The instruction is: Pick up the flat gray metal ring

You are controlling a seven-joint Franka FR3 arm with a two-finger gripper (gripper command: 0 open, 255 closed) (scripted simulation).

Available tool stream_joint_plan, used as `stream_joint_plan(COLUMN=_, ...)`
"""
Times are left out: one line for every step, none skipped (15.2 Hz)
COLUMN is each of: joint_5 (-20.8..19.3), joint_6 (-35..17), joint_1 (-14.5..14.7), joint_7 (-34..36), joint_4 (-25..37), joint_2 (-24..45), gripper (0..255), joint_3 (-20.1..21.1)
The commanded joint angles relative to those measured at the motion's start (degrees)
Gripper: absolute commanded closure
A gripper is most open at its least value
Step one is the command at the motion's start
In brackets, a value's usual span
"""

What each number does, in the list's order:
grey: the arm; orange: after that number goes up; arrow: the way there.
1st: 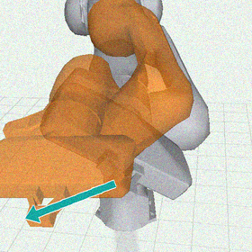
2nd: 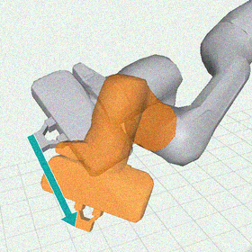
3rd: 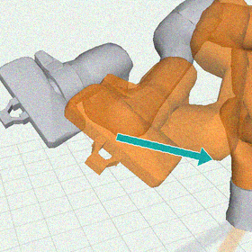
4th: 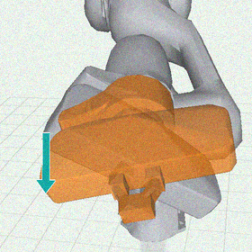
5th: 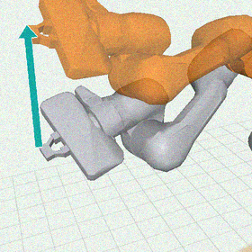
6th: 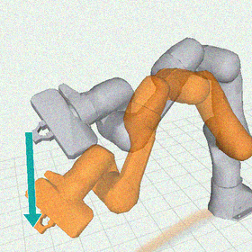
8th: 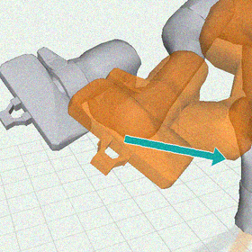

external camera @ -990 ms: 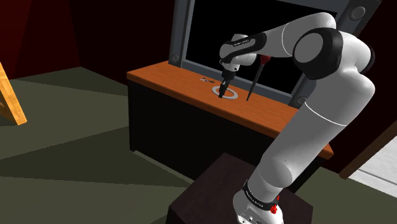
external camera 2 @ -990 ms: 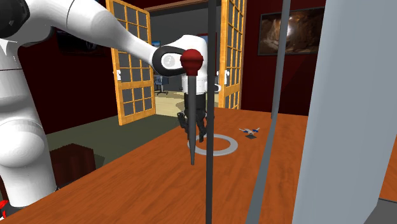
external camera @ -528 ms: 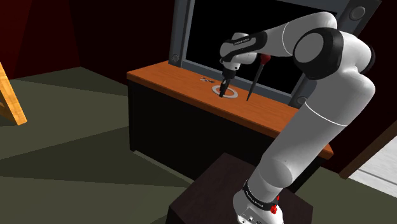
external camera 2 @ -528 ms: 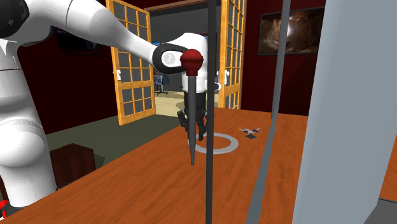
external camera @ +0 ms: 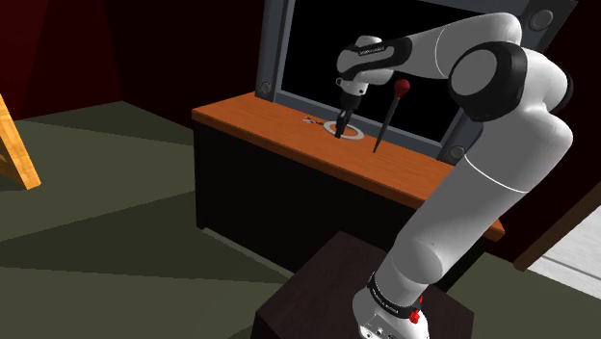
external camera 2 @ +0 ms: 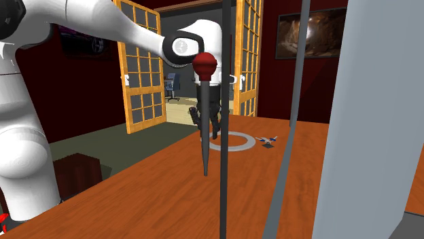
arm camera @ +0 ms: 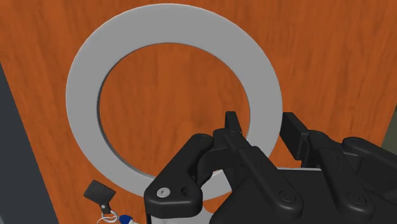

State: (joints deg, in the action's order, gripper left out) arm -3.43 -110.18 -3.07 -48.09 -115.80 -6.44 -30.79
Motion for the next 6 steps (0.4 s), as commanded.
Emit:
stream_joint_plan(joint_5=-0.2, joint_6=1.6, joint_1=0.1, joint_7=0.3, joint_4=1.1, joint_2=-0.5, gripper=255, joint_3=0.2)
stream_joint_plan(joint_5=-0.3, joint_6=2.4, joint_1=0.1, joint_7=0.3, joint_4=1.8, joint_2=-0.6, gripper=255, joint_3=0.2)
stream_joint_plan(joint_5=-0.3, joint_6=3.1, joint_1=0.1, joint_7=0.3, joint_4=2.5, joint_2=-0.7, gripper=255, joint_3=0.3)
stream_joint_plan(joint_5=-0.3, joint_6=3.9, joint_1=0.1, joint_7=0.3, joint_4=3.2, joint_2=-0.8, gripper=255, joint_3=0.3)
stream_joint_plan(joint_5=-0.3, joint_6=4.0, joint_1=0.1, joint_7=0.4, joint_4=3.2, joint_2=-0.8, gripper=255, joint_3=0.3)
stream_joint_plan(joint_5=-0.3, joint_6=4.0, joint_1=0.1, joint_7=0.4, joint_4=3.3, joint_2=-0.8, gripper=255, joint_3=0.3)
